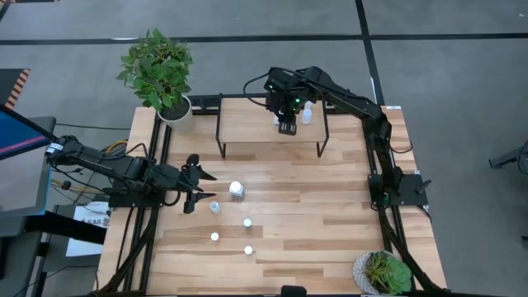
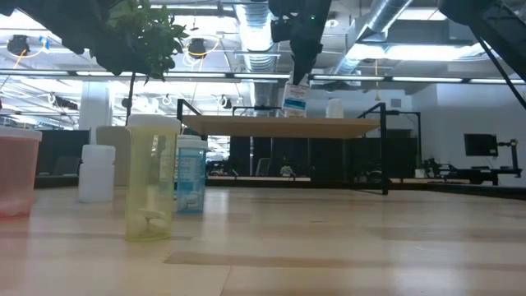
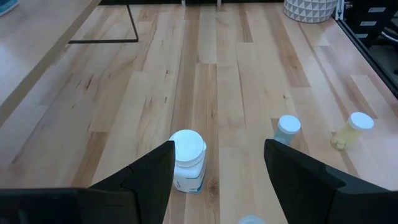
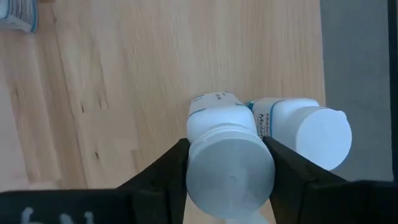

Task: Pick and place medicine bottles onto shelf by color
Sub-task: Align the bottom white and blue bottle with the other white and blue bottle on the shelf

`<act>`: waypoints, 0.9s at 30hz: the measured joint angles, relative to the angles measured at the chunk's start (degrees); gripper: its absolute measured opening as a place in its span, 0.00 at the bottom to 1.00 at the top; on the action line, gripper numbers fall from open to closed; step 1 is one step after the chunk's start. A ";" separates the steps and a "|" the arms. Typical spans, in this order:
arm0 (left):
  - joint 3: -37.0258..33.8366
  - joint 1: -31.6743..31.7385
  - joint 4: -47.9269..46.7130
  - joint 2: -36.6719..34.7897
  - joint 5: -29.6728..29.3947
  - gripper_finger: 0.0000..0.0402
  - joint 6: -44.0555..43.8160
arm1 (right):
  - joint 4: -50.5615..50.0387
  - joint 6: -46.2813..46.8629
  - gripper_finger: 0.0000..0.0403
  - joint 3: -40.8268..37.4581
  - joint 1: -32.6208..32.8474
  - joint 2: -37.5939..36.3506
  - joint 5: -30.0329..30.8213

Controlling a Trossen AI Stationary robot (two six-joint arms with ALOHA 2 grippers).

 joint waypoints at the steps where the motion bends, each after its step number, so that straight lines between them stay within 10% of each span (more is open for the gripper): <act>1: 0.00 0.00 0.00 0.00 0.00 0.58 0.00 | -0.30 -0.32 0.44 0.00 -0.18 0.00 -0.29; 27: 0.00 0.00 -0.07 0.00 0.00 0.58 0.00 | 2.11 -1.46 0.60 -1.99 -1.40 0.02 0.30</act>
